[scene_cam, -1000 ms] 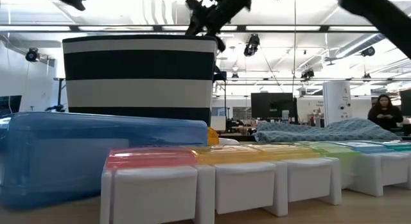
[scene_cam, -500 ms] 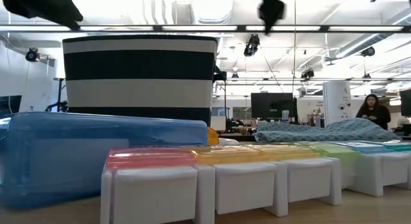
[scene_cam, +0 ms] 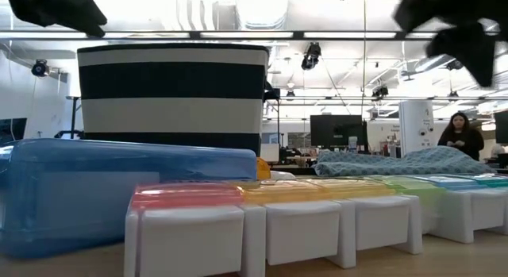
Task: Pick & place medical supplies in basket/bin
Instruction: Put the white and blue pill bottle into the blue bin, then put the white bandage into the blue bin
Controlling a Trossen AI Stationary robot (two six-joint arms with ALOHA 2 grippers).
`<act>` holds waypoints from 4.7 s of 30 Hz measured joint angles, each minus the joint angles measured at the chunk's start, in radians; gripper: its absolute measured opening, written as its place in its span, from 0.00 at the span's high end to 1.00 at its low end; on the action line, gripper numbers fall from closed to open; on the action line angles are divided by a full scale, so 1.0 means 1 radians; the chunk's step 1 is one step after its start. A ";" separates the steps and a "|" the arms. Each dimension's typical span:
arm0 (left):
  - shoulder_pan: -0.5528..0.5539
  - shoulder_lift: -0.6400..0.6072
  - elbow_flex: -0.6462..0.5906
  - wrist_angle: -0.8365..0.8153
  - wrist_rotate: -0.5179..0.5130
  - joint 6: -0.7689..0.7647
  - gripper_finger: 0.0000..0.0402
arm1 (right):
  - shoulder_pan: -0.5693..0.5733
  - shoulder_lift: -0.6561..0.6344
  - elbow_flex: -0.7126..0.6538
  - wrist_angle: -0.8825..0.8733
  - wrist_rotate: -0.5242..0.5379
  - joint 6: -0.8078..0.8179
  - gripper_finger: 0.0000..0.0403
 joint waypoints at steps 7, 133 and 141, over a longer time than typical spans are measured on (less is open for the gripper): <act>0.000 0.037 0.000 0.050 0.081 0.002 0.72 | 0.237 0.027 -0.156 0.232 0.004 0.238 0.31; 0.000 0.059 -0.248 0.240 0.386 0.228 0.72 | -0.401 0.221 0.099 0.644 0.156 -0.503 0.19; 0.000 0.054 -0.355 0.265 0.397 0.227 0.72 | -0.400 0.361 0.128 0.739 0.140 -0.440 0.19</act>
